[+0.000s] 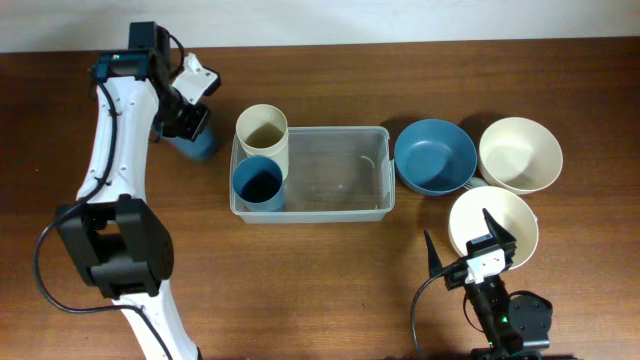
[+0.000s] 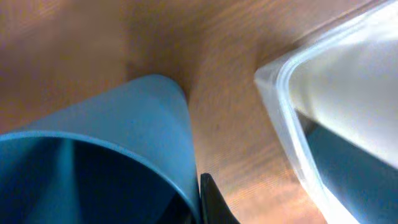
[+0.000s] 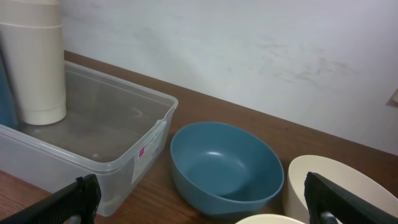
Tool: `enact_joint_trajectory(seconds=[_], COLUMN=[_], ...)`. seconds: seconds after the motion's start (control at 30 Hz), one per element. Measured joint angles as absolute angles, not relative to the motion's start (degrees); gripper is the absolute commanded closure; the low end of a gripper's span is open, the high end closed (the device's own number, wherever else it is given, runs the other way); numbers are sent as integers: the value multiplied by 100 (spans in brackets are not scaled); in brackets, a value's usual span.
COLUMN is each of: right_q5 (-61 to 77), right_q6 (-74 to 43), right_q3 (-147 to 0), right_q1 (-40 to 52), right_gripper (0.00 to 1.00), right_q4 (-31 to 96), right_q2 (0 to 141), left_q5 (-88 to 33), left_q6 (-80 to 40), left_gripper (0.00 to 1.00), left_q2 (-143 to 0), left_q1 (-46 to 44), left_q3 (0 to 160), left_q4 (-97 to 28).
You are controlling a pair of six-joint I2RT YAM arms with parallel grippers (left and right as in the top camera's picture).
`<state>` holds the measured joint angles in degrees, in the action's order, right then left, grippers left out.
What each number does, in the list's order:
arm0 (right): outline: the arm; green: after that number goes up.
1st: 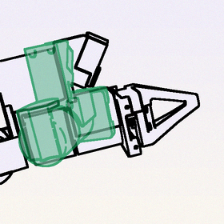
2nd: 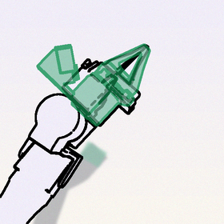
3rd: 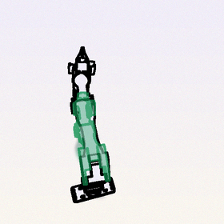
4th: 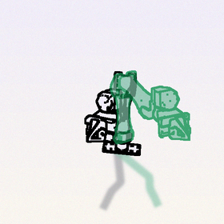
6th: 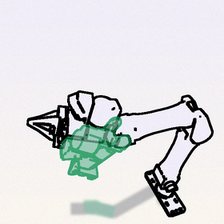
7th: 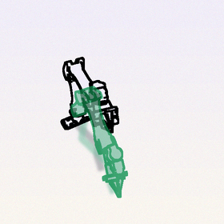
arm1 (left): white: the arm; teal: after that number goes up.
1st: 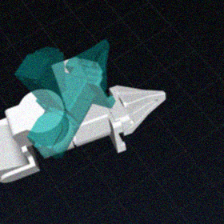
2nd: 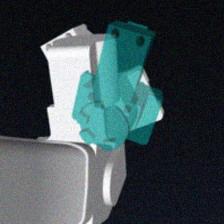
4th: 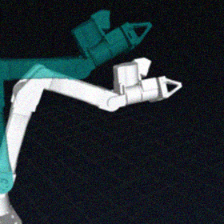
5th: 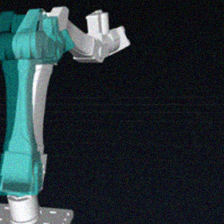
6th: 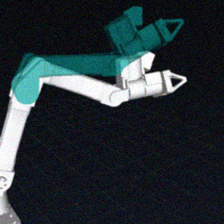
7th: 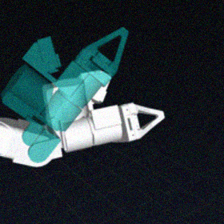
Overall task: Pack container
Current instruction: 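Grasp the remaining blue cup with the left gripper, then lift the blue cup and lower it into the bin's front-left corner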
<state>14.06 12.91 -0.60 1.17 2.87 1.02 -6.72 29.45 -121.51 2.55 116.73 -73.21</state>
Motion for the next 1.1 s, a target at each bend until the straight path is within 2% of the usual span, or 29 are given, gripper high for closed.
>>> enact_joint_trajectory(seconds=[0.3, 0.57, 0.87, 1.1], right_q5=[1406, 1406, 1406, 1406], right_q6=[1288, 1288, 1288, 1284], right_q3=[-58, -58, -58, -58], right_q1=[117, 117, 117, 117], right_gripper=[1, 1, 1, 1], right_q4=[287, 287, 287, 287], right_q2=[102, 102, 102, 102], left_q5=[-419, -401, -401, -126], left_q6=[1645, 1116, 784, 650], left_gripper=[98, 98, 98, 98], left_q2=[-12154, -12154, -11771, -10720], left_q1=[263, 239, -357, -749], left_q3=[12698, 14151, 14510, 14512], left_q4=[-8302, -9620, -9666, -9666])
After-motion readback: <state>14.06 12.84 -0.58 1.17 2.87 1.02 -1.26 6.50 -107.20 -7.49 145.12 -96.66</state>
